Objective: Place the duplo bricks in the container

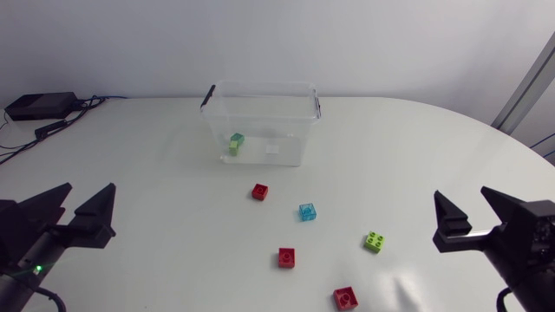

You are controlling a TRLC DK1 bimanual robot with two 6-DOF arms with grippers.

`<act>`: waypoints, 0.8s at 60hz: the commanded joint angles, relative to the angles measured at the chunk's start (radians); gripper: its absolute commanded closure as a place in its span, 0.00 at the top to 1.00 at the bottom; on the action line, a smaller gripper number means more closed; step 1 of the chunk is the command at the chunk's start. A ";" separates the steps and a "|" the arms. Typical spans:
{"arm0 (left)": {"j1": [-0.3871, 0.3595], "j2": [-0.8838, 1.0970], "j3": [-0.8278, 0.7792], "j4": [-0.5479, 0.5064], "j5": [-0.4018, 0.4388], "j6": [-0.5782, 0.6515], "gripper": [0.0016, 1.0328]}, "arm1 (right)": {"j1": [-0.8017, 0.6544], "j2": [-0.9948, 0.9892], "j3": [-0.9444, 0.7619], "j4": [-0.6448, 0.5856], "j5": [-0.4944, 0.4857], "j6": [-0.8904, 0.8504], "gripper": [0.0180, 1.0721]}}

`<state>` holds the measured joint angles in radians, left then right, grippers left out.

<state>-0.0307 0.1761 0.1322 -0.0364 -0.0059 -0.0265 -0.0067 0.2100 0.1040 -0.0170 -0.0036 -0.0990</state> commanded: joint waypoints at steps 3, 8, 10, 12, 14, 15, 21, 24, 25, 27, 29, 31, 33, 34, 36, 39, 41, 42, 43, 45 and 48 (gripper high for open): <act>-0.017 0.155 0.129 -0.034 -0.003 -0.029 0.93 | 0.011 0.177 0.132 -0.031 -0.003 0.039 0.95; -0.037 0.272 0.230 -0.119 -0.005 -0.027 0.91 | 0.014 0.261 0.212 -0.095 -0.006 0.062 0.95; -0.044 0.342 0.291 -0.181 -0.005 -0.023 0.90 | 0.019 0.282 0.241 -0.127 -0.009 0.074 0.95; -0.063 0.407 0.343 -0.237 -0.005 -0.013 0.90 | 0.022 0.305 0.273 -0.161 -0.019 0.087 0.95; -0.081 0.470 0.400 -0.292 -0.006 0.004 0.90 | 0.022 0.328 0.309 -0.199 -0.029 0.108 0.95; -0.087 0.500 0.425 -0.316 -0.006 0.016 0.90 | 0.024 0.341 0.324 -0.218 -0.033 0.116 0.95; -0.113 0.611 0.521 -0.401 -0.005 0.073 0.90 | 0.022 0.437 0.445 -0.373 -0.053 0.153 0.95; -0.138 0.672 0.578 -0.461 -0.006 0.106 0.90 | 0.022 0.505 0.517 -0.462 -0.076 0.163 0.95; -0.147 0.691 0.593 -0.474 -0.005 0.123 0.90 | 0.020 0.529 0.542 -0.497 -0.084 0.165 0.95; -0.156 0.706 0.604 -0.481 -0.005 0.138 0.90 | 0.019 0.566 0.577 -0.543 -0.091 0.166 0.95; -0.179 0.741 0.629 -0.499 -0.003 0.175 0.90 | 0.019 0.595 0.606 -0.587 -0.096 0.166 0.95; -0.195 0.769 0.647 -0.516 0.007 0.192 0.90 | 0.020 0.626 0.640 -0.643 -0.101 0.165 0.95; -0.206 0.798 0.664 -0.530 0.021 0.200 0.90 | 0.020 0.652 0.672 -0.689 -0.102 0.165 0.95; -0.210 0.809 0.669 -0.534 0.024 0.204 0.90 | 0.022 0.666 0.685 -0.709 -0.104 0.163 0.95; -0.219 0.829 0.681 -0.540 0.029 0.212 0.90 | 0.022 0.692 0.714 -0.755 -0.105 0.163 0.95; -0.232 0.864 0.698 -0.551 0.038 0.223 0.90 | 0.022 0.729 0.754 -0.813 -0.116 0.165 0.95; -0.241 0.890 0.710 -0.559 0.041 0.224 0.90 | 0.022 0.747 0.773 -0.844 -0.130 0.171 0.95; -0.242 0.896 0.713 -0.560 0.041 0.224 0.90 | 0.022 0.758 0.786 -0.859 -0.134 0.177 0.95; -0.247 0.921 0.725 -0.571 0.043 0.235 0.90 | 0.022 0.772 0.798 -0.879 -0.136 0.185 0.95; -0.255 0.945 0.736 -0.585 0.050 0.247 0.90 | 0.024 0.799 0.827 -0.923 -0.136 0.186 0.95; -0.278 0.994 0.753 -0.597 0.063 0.272 0.90 | 0.030 0.865 0.892 -1.025 -0.138 0.188 0.95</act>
<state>-0.2829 1.1023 0.8406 -0.6125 0.0418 0.1974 0.0132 0.9989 0.9173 -0.9585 -0.1341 0.0578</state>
